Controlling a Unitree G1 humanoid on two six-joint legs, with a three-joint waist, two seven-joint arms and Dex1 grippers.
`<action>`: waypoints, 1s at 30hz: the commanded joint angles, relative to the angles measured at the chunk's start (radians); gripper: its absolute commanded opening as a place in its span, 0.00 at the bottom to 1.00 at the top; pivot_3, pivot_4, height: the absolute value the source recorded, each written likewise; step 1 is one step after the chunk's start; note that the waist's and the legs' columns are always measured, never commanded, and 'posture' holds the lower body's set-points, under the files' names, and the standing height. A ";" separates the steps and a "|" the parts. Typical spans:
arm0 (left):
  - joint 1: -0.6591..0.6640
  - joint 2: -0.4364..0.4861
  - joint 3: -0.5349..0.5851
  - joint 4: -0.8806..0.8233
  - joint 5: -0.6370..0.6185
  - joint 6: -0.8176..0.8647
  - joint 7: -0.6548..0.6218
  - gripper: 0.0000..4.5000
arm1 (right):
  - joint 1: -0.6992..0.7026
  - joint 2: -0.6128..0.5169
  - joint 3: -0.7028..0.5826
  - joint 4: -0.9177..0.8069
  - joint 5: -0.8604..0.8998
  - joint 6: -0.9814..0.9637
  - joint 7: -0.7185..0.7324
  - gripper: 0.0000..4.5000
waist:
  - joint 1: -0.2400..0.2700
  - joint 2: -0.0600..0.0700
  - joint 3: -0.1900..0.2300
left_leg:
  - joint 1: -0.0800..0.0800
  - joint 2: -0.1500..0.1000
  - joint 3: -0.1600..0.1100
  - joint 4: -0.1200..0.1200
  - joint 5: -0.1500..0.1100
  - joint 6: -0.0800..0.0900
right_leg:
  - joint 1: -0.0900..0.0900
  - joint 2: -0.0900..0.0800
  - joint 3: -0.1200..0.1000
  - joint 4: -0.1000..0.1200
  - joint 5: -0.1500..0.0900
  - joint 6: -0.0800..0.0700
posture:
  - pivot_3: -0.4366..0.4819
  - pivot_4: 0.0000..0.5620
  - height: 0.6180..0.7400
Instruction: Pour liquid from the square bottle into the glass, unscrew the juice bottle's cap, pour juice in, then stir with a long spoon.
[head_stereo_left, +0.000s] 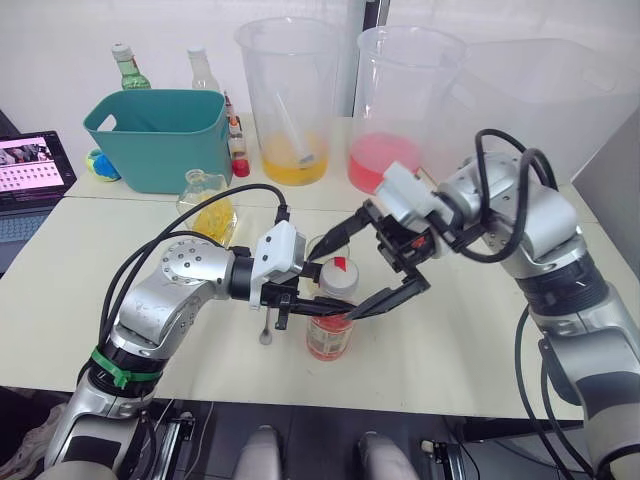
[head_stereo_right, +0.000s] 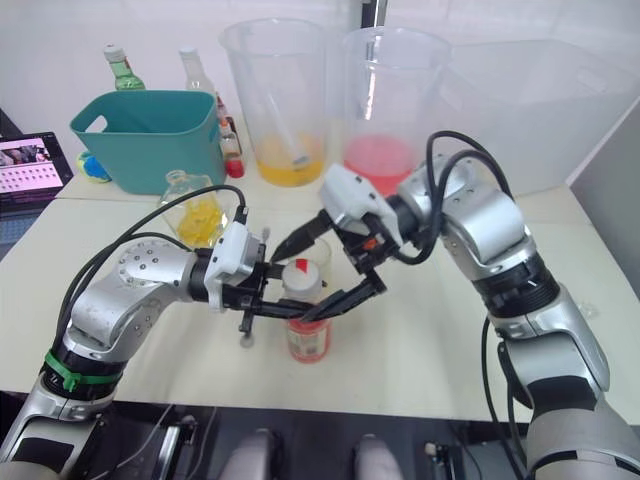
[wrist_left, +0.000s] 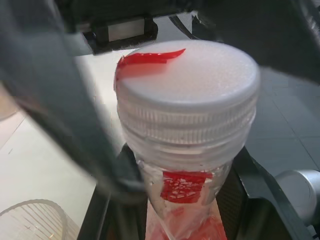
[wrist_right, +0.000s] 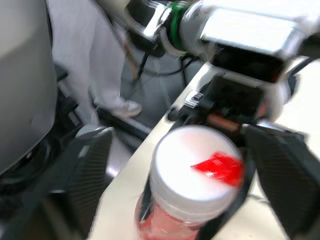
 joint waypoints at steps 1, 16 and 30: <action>0.010 -0.001 -0.030 0.032 0.041 0.018 0.023 0.31 | 0.036 -0.028 -0.114 -0.104 0.060 0.093 -0.079 0.99 | 0.001 0.000 0.000 | 0.000 0.000 0.000 0.000 0.000 0.000 | 0.000 0.000 0.000 0.000 0.000 0.000 | 0.48 0.27 0.89; -0.084 -0.077 -0.080 0.192 0.064 -0.059 -0.059 0.31 | 0.399 0.006 -0.418 -0.614 0.293 0.499 -0.858 0.99 | 0.012 0.000 0.000 | 0.000 -0.001 -0.001 0.000 0.000 0.000 | 0.002 -0.001 0.000 -0.002 0.000 0.000 | 0.48 0.27 0.89; -0.077 -0.071 -0.074 0.193 0.069 -0.068 -0.065 0.31 | 0.444 -0.004 -0.407 -0.655 0.387 0.504 -0.967 0.45 | 0.014 0.000 0.000 | 0.000 -0.001 -0.001 0.000 0.000 0.000 | 0.005 0.000 0.000 -0.007 0.000 0.000 | 0.48 0.27 0.89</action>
